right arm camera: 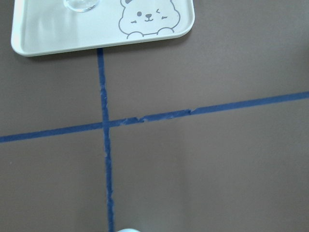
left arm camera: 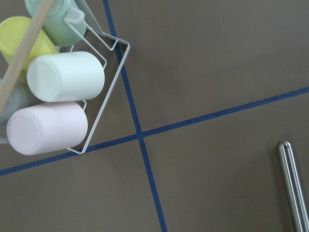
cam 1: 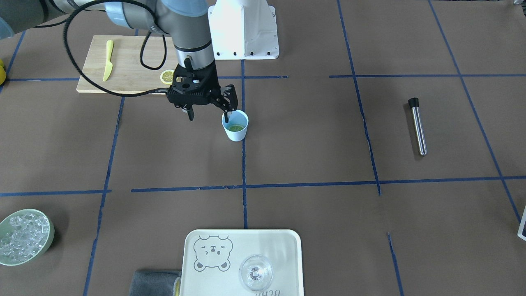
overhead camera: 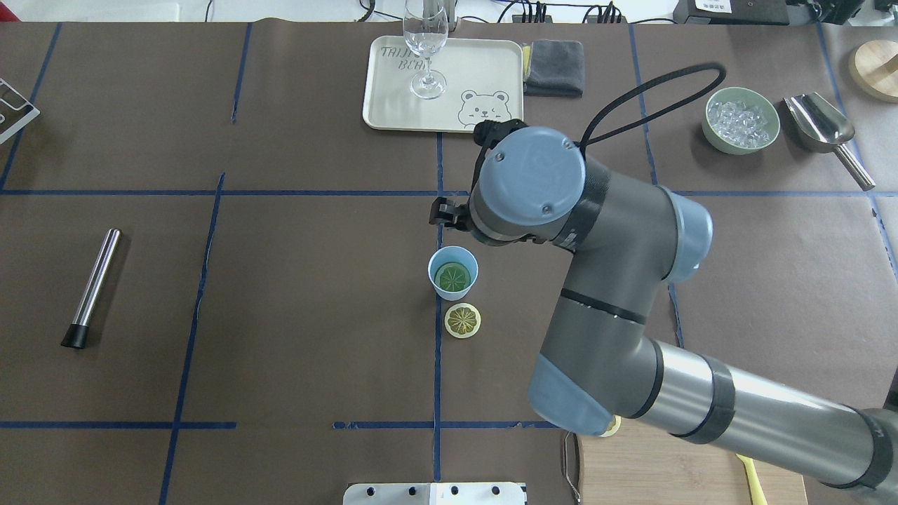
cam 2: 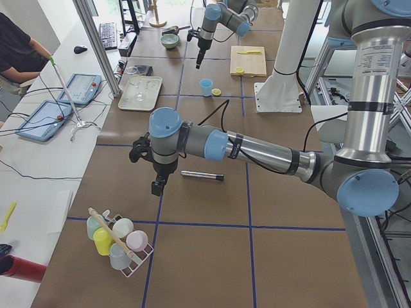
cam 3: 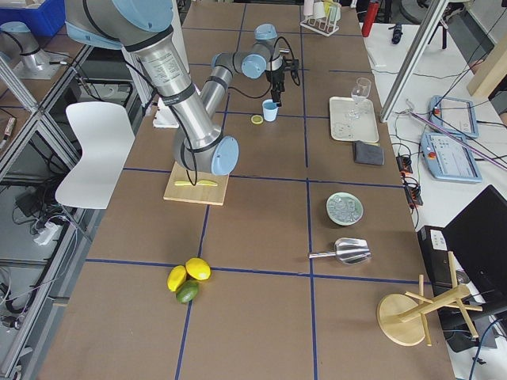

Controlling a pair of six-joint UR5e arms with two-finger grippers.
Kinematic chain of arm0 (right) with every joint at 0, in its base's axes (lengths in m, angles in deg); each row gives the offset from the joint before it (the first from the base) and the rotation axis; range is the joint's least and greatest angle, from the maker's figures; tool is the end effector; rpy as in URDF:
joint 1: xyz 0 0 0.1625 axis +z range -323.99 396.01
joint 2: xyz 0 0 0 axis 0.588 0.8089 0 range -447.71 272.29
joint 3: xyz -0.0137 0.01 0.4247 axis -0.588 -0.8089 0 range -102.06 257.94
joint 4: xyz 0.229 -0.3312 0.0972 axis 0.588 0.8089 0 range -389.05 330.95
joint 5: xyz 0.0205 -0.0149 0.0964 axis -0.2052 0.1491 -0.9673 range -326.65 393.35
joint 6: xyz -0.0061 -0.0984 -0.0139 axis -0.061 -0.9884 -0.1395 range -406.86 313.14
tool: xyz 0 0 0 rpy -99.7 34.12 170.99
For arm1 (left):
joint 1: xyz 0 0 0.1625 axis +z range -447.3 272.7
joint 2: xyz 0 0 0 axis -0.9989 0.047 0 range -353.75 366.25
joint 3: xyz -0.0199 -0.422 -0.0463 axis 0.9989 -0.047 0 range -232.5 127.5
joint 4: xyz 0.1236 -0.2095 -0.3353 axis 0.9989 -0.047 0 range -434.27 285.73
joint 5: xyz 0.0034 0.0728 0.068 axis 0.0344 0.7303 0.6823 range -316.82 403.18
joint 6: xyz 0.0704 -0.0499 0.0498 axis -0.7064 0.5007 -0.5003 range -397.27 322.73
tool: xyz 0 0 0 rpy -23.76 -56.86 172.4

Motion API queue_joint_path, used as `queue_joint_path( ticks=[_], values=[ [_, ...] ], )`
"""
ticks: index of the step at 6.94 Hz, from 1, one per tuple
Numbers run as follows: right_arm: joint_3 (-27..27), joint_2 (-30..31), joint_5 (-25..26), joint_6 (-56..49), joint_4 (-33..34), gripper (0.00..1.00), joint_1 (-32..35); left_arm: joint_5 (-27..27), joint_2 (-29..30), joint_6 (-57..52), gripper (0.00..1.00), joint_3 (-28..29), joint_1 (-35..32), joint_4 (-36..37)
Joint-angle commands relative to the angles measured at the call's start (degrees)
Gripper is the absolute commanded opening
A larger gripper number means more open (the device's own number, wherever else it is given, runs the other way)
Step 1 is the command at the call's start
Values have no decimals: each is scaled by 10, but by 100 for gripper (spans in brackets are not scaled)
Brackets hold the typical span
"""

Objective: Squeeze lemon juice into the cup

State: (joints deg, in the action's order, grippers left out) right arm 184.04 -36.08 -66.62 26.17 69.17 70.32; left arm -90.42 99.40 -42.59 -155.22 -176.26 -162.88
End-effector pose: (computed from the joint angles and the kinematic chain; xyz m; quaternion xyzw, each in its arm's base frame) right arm -0.4563 -0.4518 0.1724 0.0973 -0.3873 0.1043 0.9109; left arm -0.0551 -0.5162 0.5246 0.1307 0.3638 0.0979 0.9170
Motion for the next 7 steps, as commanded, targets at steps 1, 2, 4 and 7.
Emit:
queue_joint_path(
  ticks=[1,2,4,7],
  values=[
    [18,42,-56,-183,56,100,98,2,44,9,100,-1,4,46],
    [17,84,-75,-280,53,100,142,4,85,8,100,-7,5,127],
    [16,149,-132,-395,51,100,231,2,116,8,100,-19,39,228],
    [9,207,-209,-491,51,100,331,-24,115,81,100,-12,105,230]
  ],
)
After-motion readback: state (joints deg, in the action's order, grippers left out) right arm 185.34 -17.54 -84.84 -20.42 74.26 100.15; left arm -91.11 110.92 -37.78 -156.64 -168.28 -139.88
